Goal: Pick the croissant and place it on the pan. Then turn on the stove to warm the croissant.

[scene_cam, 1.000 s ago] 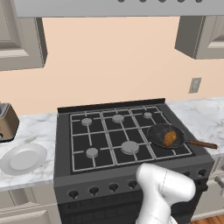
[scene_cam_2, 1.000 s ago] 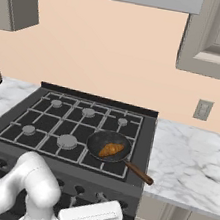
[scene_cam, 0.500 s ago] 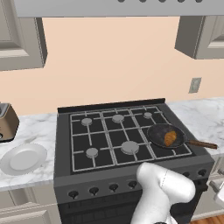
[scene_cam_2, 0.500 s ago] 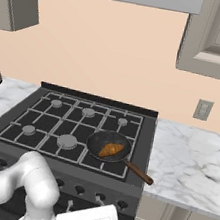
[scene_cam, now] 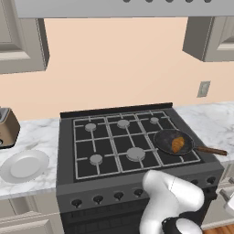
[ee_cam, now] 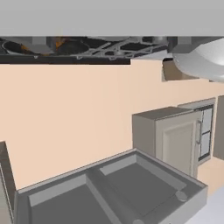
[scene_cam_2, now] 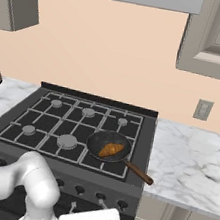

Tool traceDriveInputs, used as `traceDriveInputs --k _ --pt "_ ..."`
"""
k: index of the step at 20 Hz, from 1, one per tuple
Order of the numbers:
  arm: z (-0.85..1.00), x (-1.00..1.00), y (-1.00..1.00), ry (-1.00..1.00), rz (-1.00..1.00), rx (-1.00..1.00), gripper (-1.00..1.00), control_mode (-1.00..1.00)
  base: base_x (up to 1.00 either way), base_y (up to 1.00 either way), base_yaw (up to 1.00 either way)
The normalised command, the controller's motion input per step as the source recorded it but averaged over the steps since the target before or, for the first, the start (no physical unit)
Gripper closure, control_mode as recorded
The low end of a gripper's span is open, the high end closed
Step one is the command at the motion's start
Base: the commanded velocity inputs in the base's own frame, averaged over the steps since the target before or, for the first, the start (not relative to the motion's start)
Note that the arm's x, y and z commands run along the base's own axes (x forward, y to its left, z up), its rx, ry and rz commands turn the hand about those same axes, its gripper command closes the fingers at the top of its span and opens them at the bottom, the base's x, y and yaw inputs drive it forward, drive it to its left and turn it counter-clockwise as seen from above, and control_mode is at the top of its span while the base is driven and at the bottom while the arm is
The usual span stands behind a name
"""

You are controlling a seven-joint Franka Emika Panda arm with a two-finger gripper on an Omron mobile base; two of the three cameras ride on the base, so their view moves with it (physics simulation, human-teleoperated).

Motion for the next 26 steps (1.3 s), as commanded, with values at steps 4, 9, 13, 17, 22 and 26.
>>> traceDriveInputs --k 4,9,13,17,22,26 --pt "-0.07 0.0 -0.32 0.09 0.0 0.02 -1.0 -1.0 0.0 0.0 0.0" --pt "-0.17 0.0 -0.13 0.1 0.0 0.01 -1.0 -1.0 0.0 0.0 0.0" --pt "-0.16 0.01 -0.01 0.09 0.0 0.02 -1.0 -1.0 0.0 0.0 0.0" --pt "-0.16 0.15 0.0 0.14 0.0 0.05 -1.0 -1.0 0.0 0.0 0.0" --pt "-0.04 0.11 -0.09 0.13 0.0 0.08 -1.0 -1.0 0.0 0.0 0.0" --pt "0.0 0.15 -0.23 0.08 -0.03 0.11 -1.0 -1.0 0.0 0.0 0.0"
